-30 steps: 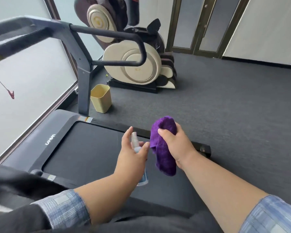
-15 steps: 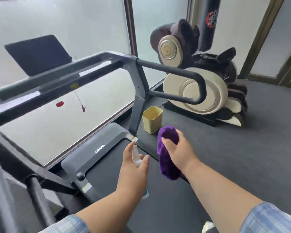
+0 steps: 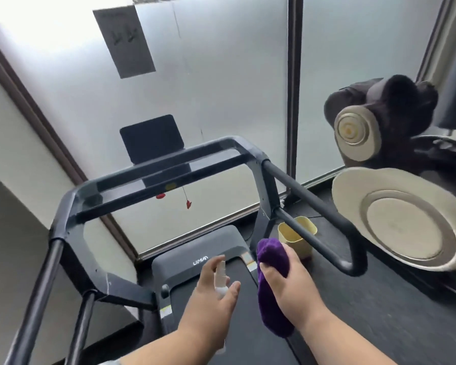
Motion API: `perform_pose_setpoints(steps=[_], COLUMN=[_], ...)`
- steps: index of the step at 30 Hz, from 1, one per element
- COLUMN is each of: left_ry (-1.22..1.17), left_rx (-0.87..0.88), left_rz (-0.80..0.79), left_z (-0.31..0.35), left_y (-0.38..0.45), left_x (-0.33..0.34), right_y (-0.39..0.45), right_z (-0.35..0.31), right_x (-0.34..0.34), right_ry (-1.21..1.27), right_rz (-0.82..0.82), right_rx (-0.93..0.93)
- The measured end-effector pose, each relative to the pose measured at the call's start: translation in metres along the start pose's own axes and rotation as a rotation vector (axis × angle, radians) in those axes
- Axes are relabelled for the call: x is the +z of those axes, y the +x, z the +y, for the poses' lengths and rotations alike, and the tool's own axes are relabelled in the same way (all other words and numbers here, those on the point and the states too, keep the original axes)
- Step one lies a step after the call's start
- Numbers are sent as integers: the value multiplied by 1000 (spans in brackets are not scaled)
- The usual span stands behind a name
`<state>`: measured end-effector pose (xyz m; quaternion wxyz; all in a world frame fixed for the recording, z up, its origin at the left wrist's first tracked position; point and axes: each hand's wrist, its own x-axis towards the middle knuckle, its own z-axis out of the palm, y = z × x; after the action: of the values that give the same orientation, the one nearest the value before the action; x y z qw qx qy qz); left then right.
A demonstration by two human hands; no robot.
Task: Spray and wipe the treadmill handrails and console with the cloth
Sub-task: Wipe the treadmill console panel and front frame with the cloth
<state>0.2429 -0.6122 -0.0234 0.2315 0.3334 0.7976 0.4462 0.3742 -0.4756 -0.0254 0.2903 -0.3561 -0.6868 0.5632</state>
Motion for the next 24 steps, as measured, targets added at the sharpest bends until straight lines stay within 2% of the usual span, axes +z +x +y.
perform_pose_setpoints(steps=[3, 9, 11, 16, 24], left_ry=[29, 188, 173, 97, 117], left_rx=[43, 50, 50, 36, -23], left_rz=[0, 127, 168, 310, 315], left_z=[24, 55, 58, 44, -7], left_y=[-2, 27, 46, 92, 194], left_x=[-21, -55, -67, -101, -160], right_y=[10, 59, 82, 136, 240], right_z=[-25, -76, -92, -111, -110], right_x=[-10, -8, 3, 49, 155], right_ry=[18, -48, -76, -94, -65], right_rz=[-66, -207, -239, -305, -355], right_rx=[11, -25, -53, -66, -2])
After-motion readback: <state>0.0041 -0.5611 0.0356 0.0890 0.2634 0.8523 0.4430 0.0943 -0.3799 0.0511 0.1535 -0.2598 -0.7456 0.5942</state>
